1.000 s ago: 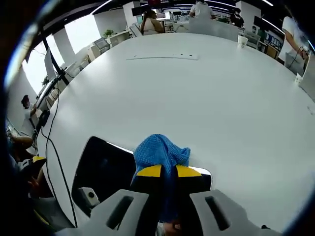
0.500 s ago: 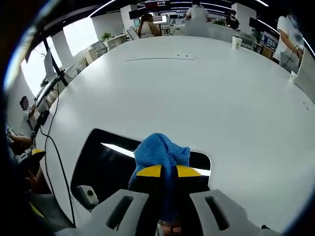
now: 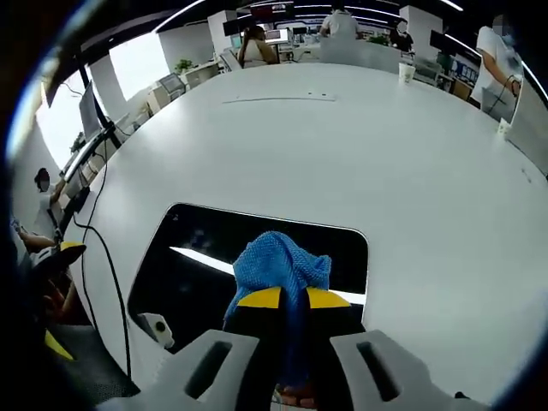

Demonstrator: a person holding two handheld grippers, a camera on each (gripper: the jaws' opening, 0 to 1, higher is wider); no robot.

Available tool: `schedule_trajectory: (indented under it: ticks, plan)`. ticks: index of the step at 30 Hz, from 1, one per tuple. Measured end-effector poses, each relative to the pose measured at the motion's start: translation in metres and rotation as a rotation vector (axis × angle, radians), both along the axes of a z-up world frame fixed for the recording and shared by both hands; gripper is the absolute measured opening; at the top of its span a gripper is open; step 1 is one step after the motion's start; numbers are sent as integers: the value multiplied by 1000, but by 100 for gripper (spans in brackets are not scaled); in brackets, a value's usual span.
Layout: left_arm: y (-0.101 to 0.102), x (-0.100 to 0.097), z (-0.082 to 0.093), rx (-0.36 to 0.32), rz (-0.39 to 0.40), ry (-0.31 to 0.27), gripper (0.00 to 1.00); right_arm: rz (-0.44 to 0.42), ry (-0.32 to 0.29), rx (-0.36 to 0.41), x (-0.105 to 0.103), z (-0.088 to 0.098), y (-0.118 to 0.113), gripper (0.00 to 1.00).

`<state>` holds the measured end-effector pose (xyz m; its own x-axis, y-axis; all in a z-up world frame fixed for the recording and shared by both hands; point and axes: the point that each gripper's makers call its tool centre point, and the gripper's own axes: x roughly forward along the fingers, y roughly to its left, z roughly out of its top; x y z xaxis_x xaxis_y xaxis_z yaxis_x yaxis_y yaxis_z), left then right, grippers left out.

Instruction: Wipe the mirror surface with the cleaning cloth until all visible marks leave the cleaned area.

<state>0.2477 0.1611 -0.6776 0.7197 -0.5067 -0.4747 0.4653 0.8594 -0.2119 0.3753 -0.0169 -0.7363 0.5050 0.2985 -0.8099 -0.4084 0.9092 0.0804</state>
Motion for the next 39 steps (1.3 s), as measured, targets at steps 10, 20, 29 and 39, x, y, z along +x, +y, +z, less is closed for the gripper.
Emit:
schedule_trajectory:
  ticks: [10,20,29,39]
  plan:
    - [0,0,0,-3,2,-3,99,-2,4,-10,-21,-1,-5,3]
    - [-2,0,0,1,-10,-5,99,-1,8,6,-44,-1,-9,3]
    - [-3,-1,1,2,-15,-6,99,2,21,18,-58,-1,-11,4]
    - [-3,0,1,-2,-15,-4,99,5,34,29,-69,-1,-12,4]
